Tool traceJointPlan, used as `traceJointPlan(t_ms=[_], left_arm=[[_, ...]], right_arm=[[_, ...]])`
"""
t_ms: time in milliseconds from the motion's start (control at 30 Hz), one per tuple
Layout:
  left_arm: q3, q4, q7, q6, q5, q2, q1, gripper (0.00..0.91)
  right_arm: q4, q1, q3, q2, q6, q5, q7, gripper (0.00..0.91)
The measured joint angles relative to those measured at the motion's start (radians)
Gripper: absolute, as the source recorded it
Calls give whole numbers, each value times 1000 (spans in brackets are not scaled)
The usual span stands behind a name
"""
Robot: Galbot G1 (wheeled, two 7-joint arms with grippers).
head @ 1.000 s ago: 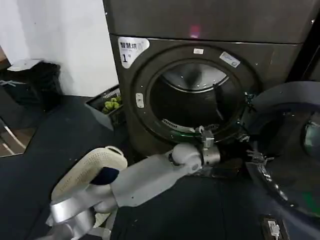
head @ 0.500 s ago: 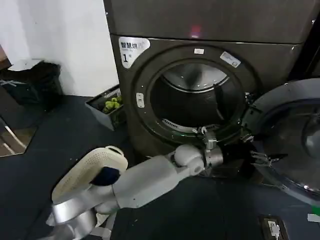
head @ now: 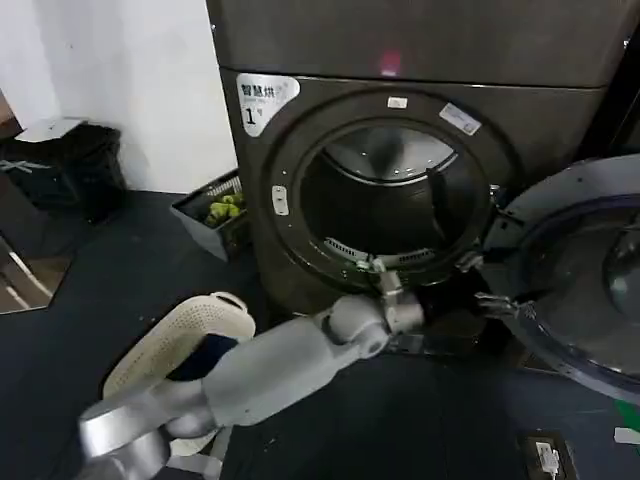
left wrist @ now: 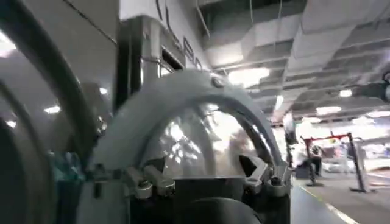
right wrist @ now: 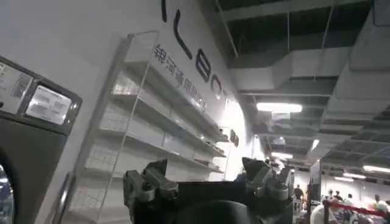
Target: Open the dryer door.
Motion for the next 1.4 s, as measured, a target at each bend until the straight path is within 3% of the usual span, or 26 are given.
traceJointPlan(t_ms=[233,400,567,767,967,1167,1400], left_arm=[[3,-126,-17,-3,-48,161,22,907],[-19,-218,-13,113,-72,315,46,907],[-65,-317,84,229,-75,489,87,907],[-135,-353,176,312,-62,685,165,907],[-299,-343,301,376,10,854,318,907],[-577,-321,415,422,84,993,555,907],[-747,-295,471,478,124,1106,659,907]], right_arm=[[8,-1,27,-11,1,-9,2,907],[23,-10,47,-15,-10,-40,0,907],[34,-18,69,-19,-39,-85,-3,907],[44,-18,101,-19,-49,-131,-5,907],[58,-12,111,-35,-62,-140,-5,907],[63,-16,125,-49,-60,-146,-10,907],[60,-32,157,-65,-63,-149,-20,907]])
